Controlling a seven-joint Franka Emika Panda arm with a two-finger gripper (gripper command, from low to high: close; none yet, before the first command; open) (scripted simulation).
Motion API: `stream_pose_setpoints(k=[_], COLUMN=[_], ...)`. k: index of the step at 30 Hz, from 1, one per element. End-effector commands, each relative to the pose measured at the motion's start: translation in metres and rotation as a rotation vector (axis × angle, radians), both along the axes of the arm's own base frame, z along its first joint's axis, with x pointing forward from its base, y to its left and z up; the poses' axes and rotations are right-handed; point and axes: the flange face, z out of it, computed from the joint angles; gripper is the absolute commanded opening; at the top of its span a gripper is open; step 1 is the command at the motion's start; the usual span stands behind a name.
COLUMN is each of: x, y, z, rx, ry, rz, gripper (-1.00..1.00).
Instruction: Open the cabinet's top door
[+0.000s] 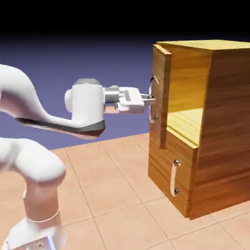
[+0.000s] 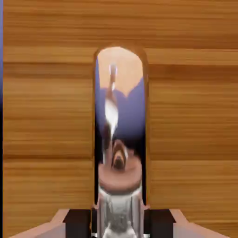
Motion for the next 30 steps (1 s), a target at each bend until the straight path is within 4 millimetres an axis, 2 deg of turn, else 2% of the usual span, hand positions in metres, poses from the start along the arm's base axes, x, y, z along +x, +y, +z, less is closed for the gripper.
stream_pose_setpoints(k=[1,9,16,24,30], x=[-0.004,-0.03,-0.05,-0.064,-0.066], y=[0.005,0.046,0.09,0.155,0.209], z=[0.0,0.0,0.0,0.0,0.0], rx=[0.003,0.003,0.003,0.003,0.003], ry=[0.001,0.001,0.001,0.0,0.0], rz=[-0.019,-0.18,-0.339,-0.558,-0.738], gripper=[-1.0,-1.0,-1.0,-1.0,-1.0])
